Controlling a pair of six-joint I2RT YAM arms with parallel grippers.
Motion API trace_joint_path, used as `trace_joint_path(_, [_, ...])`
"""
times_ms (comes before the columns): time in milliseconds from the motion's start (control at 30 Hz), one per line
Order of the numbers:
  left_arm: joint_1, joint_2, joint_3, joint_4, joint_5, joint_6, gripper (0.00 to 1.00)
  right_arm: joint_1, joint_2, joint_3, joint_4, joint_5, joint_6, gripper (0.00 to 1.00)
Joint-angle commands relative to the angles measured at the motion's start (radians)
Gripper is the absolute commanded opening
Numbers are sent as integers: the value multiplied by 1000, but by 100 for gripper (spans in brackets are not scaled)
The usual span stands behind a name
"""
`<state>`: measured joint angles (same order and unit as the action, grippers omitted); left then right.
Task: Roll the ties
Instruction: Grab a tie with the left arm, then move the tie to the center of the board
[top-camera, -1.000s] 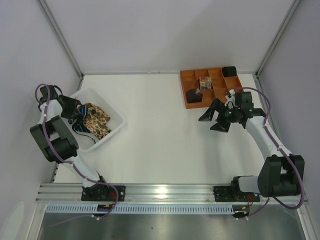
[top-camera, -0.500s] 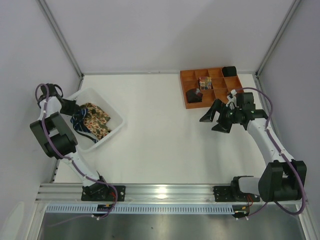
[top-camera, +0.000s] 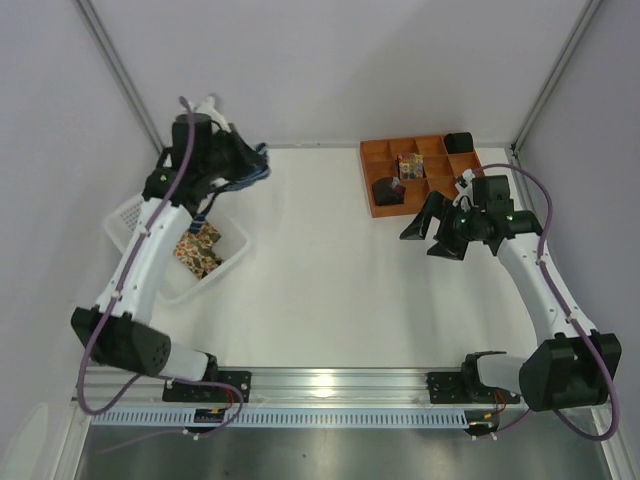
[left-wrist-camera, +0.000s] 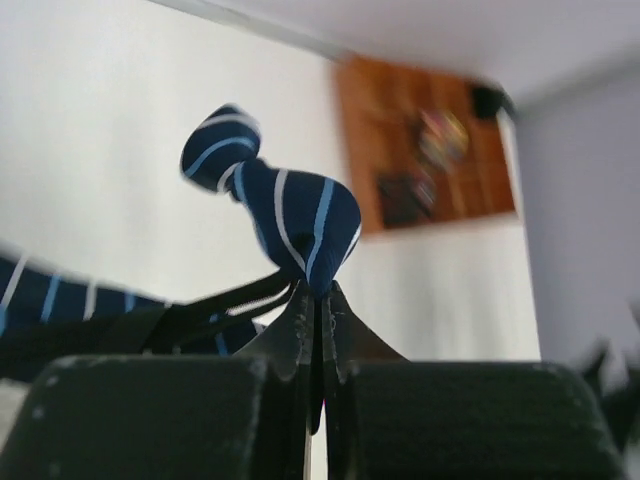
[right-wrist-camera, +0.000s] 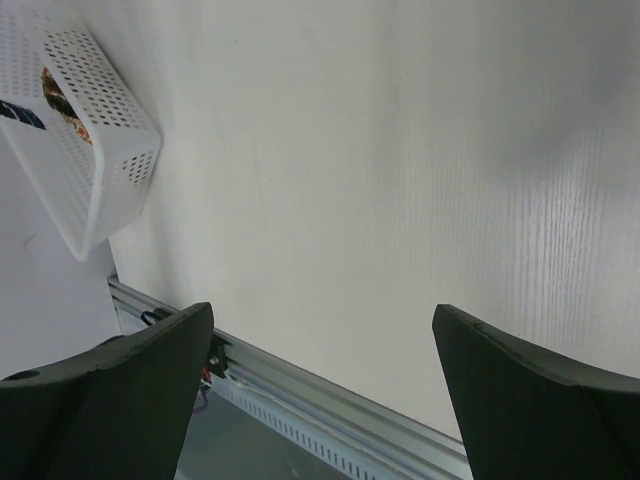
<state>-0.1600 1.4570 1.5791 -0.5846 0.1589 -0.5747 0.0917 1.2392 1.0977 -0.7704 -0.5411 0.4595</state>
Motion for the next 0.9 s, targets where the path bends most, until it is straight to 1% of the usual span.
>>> trace_joint_path(0, [-186,-159,-124,-32,-38,119,0,34,-9,99,-96,151,13,100])
trace_joint_path(33, [-235,-190,-221,-29,-56,113,1,36,-3,105,-105,171,24,100])
trace_joint_path(67, [-341,-228,-269,-47,-96,101,0,36,2,111,-107,171,39,100])
trace_joint_path(100, [-390,-295,-319,-53,-131,81,0,37,9,110,-96,153,54,100])
trace_joint_path(133, [-435,-335,-441,-44,-143,31,0,39,9,108,-86,133,64,100])
trace_joint_path(167, [-508,-369,-506,-9,-124,3,0,37,9,102,-79,109,74,100])
trace_joint_path(200, [-544,-433,-566,11,-118,-28,0,37,11,96,-69,102,82,100])
trace_joint_path(233, [-573,-457,-690,40,-104,-74,1,37,5,91,-66,99,88,100])
trace_joint_path(267, [-584,-468,-746,52,-52,-92,6,36,3,87,-67,99,88,100])
trace_joint_path(300, [-585,-472,-787,43,-44,-112,19,37,0,68,-69,98,85,100])
trace_joint_path(333, [-584,-471,-864,49,-32,-135,34,37,-9,56,-66,93,81,100])
trace_joint_path(400, [-584,-462,-927,81,-3,-131,50,43,-11,3,-49,60,71,100])
trace_joint_path(433, [-584,-451,-926,77,5,-125,57,45,5,-11,-46,15,65,100])
trace_joint_path(467, [-582,-445,-912,56,2,-119,78,51,15,-27,-52,-15,62,100])
trace_joint_path(533, [-582,-449,-874,34,14,-97,100,95,40,-61,-49,-55,57,100])
trace_joint_path(567, [-582,-454,-860,20,16,-88,100,146,43,-68,-18,-60,54,99])
trace_joint_path(600, [-582,-458,-823,-32,-19,-73,100,176,51,-70,-15,-63,48,97])
trace_joint_path(633, [-576,-458,-800,-75,-42,-62,100,207,58,-59,-18,-62,36,94])
trace_joint_path(667, [-573,-455,-774,-116,-76,-57,100,241,84,-52,-20,-72,30,87])
trace_joint_path(700, [-569,-452,-719,-174,-149,-59,100,320,98,-39,-18,-88,21,85])
trace_joint_path(733, [-570,-452,-691,-264,-210,-66,100,362,115,-18,-17,-135,10,84])
trace_joint_path(800, [-569,-481,-635,-340,-309,-106,98,463,152,-1,-10,-137,-59,84])
trace_joint_path(833, [-564,-501,-617,-390,-414,-123,88,558,161,1,3,-107,-91,82])
trace_joint_path(867, [-561,-547,-601,-408,-464,-143,81,597,170,-8,16,-94,-135,81])
